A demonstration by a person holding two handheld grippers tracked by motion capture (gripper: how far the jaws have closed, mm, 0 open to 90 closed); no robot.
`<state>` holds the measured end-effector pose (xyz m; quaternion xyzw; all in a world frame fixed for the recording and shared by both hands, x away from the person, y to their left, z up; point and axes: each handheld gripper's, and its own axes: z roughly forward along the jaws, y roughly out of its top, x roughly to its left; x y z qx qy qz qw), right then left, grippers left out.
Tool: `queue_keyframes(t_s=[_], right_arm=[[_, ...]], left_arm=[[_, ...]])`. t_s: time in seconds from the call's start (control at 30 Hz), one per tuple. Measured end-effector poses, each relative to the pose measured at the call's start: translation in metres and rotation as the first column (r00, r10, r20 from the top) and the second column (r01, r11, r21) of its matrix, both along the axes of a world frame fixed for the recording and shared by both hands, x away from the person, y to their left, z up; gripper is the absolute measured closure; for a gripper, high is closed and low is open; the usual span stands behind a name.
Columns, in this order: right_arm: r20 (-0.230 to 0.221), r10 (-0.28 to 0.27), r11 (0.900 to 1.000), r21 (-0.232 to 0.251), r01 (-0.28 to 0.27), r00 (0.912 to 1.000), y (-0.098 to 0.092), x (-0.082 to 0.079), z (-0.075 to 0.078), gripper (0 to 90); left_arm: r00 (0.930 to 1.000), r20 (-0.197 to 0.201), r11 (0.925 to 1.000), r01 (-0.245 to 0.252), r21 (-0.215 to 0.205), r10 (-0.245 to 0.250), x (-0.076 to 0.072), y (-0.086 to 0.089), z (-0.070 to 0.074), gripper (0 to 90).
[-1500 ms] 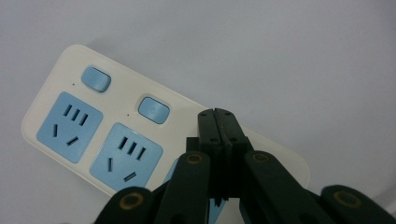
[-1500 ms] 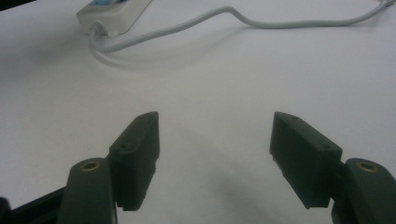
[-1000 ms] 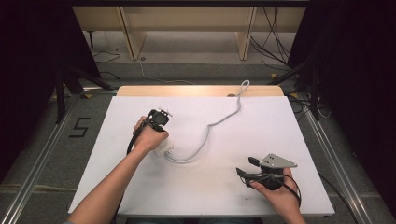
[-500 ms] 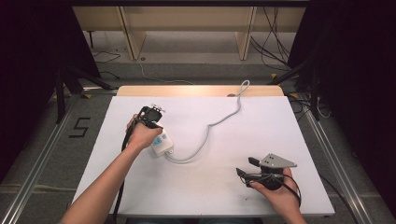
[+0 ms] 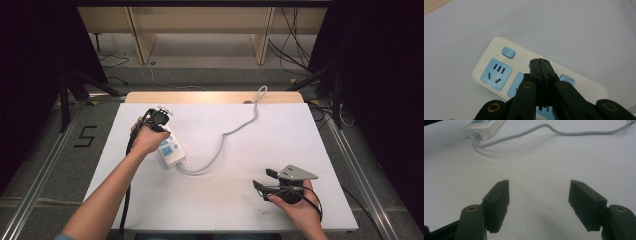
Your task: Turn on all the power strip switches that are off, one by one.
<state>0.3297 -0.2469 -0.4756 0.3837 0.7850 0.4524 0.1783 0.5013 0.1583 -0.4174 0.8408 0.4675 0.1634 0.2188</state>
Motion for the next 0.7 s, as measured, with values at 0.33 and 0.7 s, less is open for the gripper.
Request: queue_keyframes(t_s=[0.33,0.7], right_arm=[[-0.001,0.000,1.000,0.003,0.000,1.0000,0.000,0.000,0.000,34.2],[-0.002,0.003,1.000,0.005,-0.003,1.0000,0.000,0.000,-0.001,34.2]], left_arm=[[0.9998,0.001,0.9998,-0.021,0.007,0.021,0.010,0.006,0.006,89.6],[0.9995,0.001,0.9994,-0.033,0.011,0.033,0.017,0.012,0.007,89.6]])
